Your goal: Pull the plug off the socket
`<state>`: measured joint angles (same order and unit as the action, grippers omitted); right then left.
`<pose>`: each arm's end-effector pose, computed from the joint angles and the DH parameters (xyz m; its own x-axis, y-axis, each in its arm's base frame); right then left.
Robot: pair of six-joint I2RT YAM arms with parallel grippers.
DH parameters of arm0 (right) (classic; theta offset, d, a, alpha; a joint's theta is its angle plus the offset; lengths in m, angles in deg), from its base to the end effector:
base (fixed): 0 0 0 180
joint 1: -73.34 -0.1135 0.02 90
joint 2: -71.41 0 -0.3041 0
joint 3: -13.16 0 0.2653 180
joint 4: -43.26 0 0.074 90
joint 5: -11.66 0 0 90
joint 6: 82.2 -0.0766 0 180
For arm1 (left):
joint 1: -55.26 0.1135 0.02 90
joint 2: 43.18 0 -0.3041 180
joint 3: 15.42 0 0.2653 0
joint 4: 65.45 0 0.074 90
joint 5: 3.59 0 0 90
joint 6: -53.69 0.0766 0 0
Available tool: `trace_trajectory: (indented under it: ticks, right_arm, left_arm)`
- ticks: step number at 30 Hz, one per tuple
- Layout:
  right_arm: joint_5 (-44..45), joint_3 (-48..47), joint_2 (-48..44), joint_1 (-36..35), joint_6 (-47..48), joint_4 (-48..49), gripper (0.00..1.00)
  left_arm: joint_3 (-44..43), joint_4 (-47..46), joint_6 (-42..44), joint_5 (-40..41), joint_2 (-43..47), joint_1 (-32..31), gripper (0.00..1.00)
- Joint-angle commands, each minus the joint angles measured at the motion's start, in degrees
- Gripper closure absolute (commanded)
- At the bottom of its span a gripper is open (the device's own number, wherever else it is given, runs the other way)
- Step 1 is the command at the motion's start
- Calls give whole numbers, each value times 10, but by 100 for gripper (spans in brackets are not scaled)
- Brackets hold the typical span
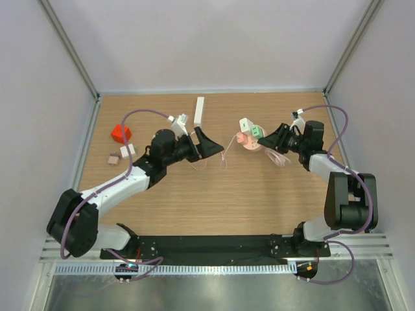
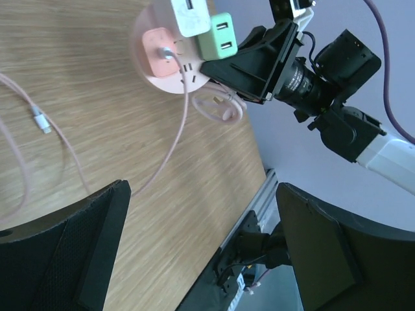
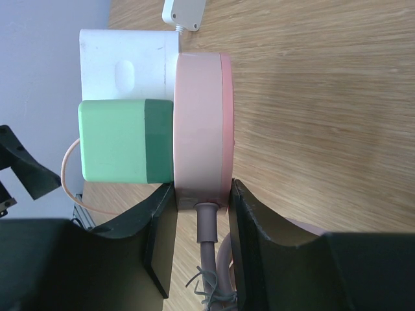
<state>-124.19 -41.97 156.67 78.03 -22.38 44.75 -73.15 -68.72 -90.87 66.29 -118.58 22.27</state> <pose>0.3395 0.0273 0.2223 -0.6998 0.4088 -0.5858 -0.2532 0.6249 0.7385 0.2687 -0.2059 0.2910 -0.7652 -0.4153 -0.4919 0.2886 0.4618 -0.8387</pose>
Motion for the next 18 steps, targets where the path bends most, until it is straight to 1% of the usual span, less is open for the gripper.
trace_trajectory:
  ticks: [1,2,5,7,8,11,12,13,18]
  right_arm:
    - [-35,-19,-18,2,-13,71,99]
    - [-35,-20,-18,2,-13,71,99]
    - [-36,-20,-18,2,-16,75,99]
    - [-37,-20,-19,2,-19,75,99]
    - [-37,-19,-20,2,-19,76,99]
    - [-38,-18,-22,2,-21,78,99]
    - [-38,-19,-23,2,-22,78,99]
    - [-39,-19,-24,2,-23,78,99]
    - [-42,-18,-23,2,-29,85,99]
  left_arm:
    - [-42,-26,18,77,-26,-44,0]
    - [-48,-24,29,97,-33,-61,0]
    - [-89,4,65,152,-77,-82,0]
    - [-110,12,74,163,-119,-88,1]
    - [-136,16,76,178,-132,-92,0]
    - [-177,41,94,196,-184,-109,1]
    - [-203,53,99,219,-197,-113,1]
    - [-212,56,103,224,-218,-122,2]
    - [-255,61,111,266,-263,-140,4]
